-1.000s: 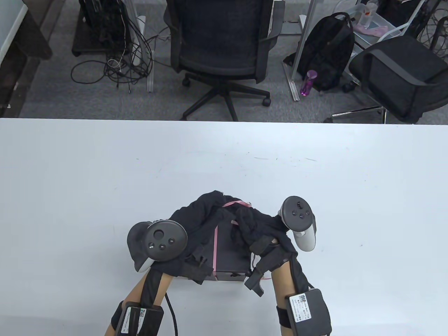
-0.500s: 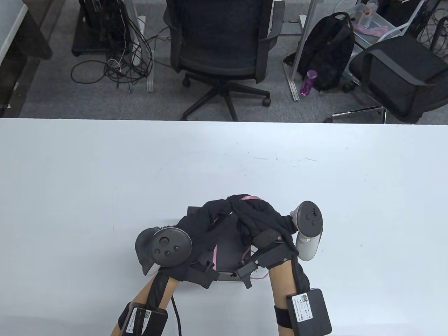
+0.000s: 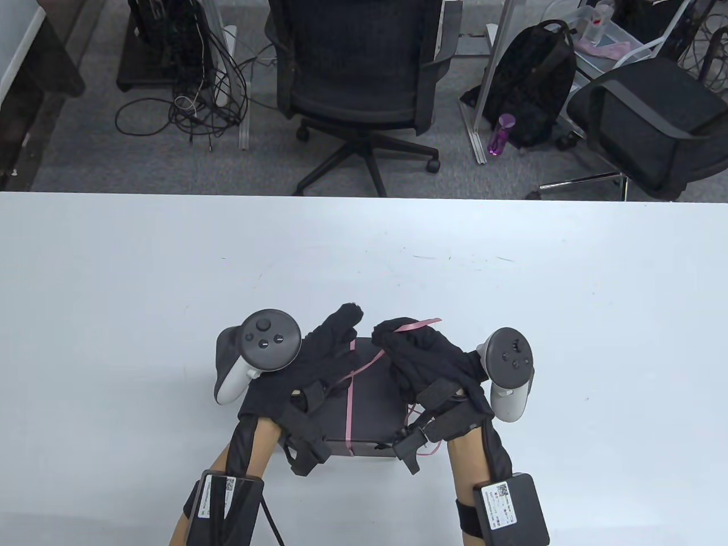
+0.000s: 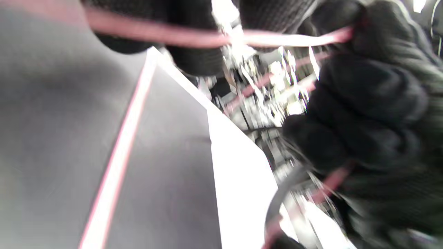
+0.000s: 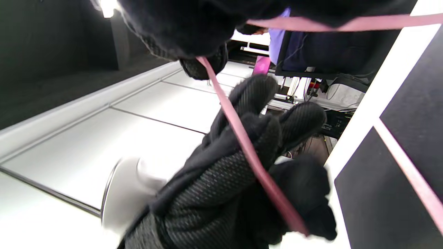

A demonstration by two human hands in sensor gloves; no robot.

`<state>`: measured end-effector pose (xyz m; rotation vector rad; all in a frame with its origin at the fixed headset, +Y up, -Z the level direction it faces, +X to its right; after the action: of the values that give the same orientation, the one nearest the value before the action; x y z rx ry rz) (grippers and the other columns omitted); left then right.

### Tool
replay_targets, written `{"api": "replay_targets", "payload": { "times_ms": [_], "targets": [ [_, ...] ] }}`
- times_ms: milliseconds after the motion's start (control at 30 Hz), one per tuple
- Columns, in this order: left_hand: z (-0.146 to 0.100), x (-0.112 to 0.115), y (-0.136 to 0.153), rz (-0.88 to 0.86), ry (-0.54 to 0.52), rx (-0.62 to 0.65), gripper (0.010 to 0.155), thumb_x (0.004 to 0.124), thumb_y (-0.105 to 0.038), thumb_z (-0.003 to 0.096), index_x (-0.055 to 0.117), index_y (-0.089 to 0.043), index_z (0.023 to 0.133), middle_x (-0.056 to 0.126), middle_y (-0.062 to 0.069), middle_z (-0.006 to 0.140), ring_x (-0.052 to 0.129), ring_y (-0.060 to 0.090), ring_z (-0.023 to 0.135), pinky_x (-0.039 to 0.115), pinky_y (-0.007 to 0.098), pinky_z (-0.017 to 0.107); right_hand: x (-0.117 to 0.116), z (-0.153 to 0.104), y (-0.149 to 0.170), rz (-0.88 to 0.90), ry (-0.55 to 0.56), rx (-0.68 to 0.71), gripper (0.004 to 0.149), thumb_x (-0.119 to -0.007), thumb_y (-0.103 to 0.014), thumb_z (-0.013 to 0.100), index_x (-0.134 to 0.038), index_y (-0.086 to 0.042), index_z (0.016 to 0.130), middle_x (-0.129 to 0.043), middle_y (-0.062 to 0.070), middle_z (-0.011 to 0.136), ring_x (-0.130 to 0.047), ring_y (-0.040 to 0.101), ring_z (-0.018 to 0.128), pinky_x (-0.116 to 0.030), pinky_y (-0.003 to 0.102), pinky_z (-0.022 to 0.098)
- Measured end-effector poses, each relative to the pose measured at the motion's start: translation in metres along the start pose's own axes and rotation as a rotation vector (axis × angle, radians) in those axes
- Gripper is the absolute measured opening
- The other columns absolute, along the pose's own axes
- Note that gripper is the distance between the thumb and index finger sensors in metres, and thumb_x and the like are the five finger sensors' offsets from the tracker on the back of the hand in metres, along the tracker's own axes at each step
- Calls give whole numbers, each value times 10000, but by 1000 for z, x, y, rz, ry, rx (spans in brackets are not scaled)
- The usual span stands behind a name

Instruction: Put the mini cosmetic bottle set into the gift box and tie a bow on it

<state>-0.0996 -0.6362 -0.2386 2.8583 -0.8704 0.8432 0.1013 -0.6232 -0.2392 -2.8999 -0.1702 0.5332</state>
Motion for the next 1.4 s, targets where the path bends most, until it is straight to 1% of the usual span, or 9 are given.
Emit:
{"api": "replay_targets", "payload": {
  "times_ms": [100,233,367,433,533,733,1033,1267,1400],
  "targets": [
    [13,6,-7,78,21,9,841,791,-373,570,259,-277,1215,279,331,1200,679,457,1033,698,629,692,-7,-2,-5,4,-55,15,395,-706,-273,598,-778,-49,915,-890,-27,324,-810,39,80,-835,267,110],
    [26,15,-11,184,69,-8,805,780,-411,558,307,-350,1207,216,334,1197,494,532,1077,615,681,731,-10,-2,-12,-29,-74,24,395,-708,-268,598,-771,-51,922,-893,-27,323,-811,38,79,-835,266,108],
    [30,20,-13,188,26,23,570,690,-436,582,542,-428,1132,227,283,1211,414,541,1076,554,690,749,-9,-3,-14,-39,-73,26,398,-709,-268,597,-771,-43,920,-895,-27,324,-813,38,80,-836,266,108],
    [24,16,-13,224,-88,45,462,553,-438,606,626,-392,1060,277,236,1221,407,510,1080,526,682,758,-6,-4,-14,-29,-51,32,396,-705,-272,598,-769,-51,920,-895,-31,328,-814,34,82,-837,262,109],
    [9,2,-16,259,-361,130,449,540,-414,599,690,-262,994,437,211,1189,529,487,1043,595,671,718,2,-4,-10,-19,22,26,398,-701,-271,599,-759,-56,929,-898,-31,333,-816,34,83,-837,260,107],
    [-23,-6,-29,383,-490,272,445,512,-427,600,717,-210,930,482,151,1160,514,469,1037,566,677,725,11,-3,2,-38,115,6,399,-697,-270,598,-747,-62,935,-904,-29,335,-817,33,78,-837,256,100],
    [-55,11,-44,523,-440,397,438,558,-489,595,779,-257,893,475,157,1169,488,482,1049,559,689,727,10,-4,6,-153,154,-16,393,-712,-280,583,-777,-58,901,-946,-38,372,-834,19,73,-840,238,91],
    [-64,25,-37,498,-304,407,439,601,-524,581,804,-306,903,473,172,1191,472,496,1065,548,706,731,16,-8,11,-180,176,-23,392,-752,-265,556,-805,-45,876,-989,82,637,-840,14,77,-842,229,94],
    [-61,17,-25,507,-285,367,668,459,-688,507,780,-330,972,508,150,1211,483,484,1096,536,725,734,22,-10,10,-198,199,-7,388,-816,-260,534,-832,-33,848,-1000,96,616,-843,5,71,-845,216,86]
  ]
}}
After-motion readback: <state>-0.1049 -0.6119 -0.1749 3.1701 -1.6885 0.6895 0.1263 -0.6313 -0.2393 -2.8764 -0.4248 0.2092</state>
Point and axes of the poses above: the tracker on the back of each hand, its own y axis roughly to the little-finger side, its own z axis roughly from the wrist to the fingertips, x = y × z, the point moved 3 cm from there along z, roughly from the wrist to the fingertips
